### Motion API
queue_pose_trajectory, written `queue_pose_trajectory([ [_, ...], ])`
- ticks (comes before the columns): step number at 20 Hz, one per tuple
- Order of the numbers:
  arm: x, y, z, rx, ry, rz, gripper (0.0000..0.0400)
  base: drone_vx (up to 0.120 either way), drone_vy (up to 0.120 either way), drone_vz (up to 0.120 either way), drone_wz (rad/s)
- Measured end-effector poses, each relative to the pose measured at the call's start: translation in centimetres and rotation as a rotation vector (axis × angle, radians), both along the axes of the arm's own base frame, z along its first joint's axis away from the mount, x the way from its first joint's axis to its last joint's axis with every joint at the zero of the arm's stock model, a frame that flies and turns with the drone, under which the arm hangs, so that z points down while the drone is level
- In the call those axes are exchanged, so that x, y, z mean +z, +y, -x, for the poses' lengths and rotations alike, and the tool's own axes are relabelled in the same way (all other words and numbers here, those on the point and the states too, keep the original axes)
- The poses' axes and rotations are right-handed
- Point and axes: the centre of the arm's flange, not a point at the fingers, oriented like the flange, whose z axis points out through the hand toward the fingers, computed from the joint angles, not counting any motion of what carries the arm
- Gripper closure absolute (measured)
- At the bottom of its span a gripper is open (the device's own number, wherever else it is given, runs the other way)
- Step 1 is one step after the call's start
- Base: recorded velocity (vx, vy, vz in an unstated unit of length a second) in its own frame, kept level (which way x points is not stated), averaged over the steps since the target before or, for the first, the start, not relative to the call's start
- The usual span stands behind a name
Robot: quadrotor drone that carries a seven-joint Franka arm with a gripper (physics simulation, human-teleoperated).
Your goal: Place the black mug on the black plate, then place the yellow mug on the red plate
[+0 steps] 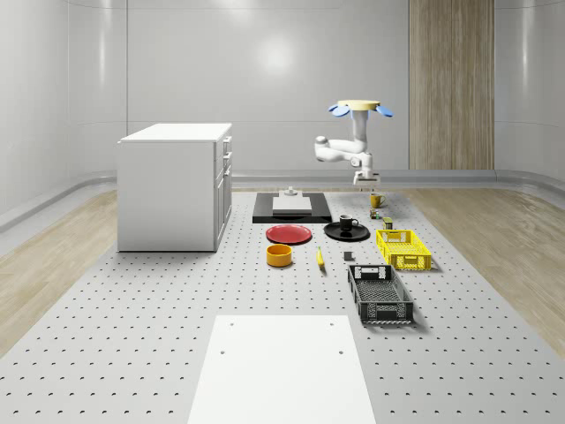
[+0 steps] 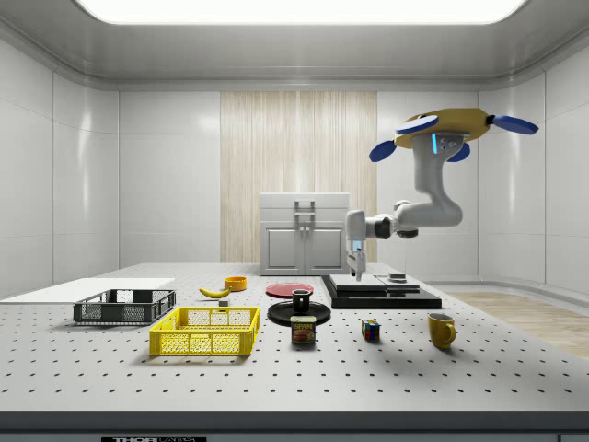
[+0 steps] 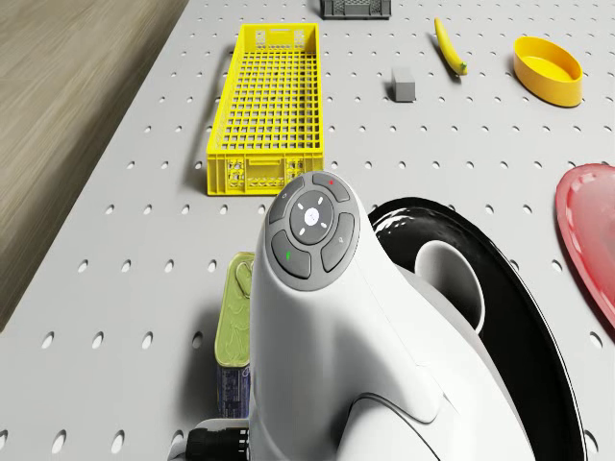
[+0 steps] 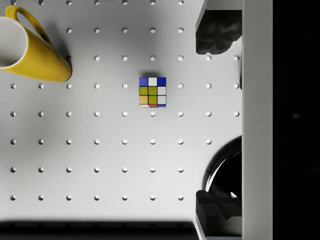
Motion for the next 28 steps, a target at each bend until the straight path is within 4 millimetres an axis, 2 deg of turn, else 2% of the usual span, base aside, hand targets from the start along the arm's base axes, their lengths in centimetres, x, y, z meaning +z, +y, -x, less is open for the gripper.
queue_pose_trajectory([
  [9,0.0,0.0,0.0,0.0,0.0,0.0,0.0,-0.12,0.12,0.0,0.0],
  [25,0.0,0.0,0.0,0.0,0.0,0.0,0.0,-0.12,0.0,0.0,0.0],
  [28,0.0,0.0,0.0,0.0,0.0,0.0,0.0,-0.12,0.0,-0.107,0.0],
])
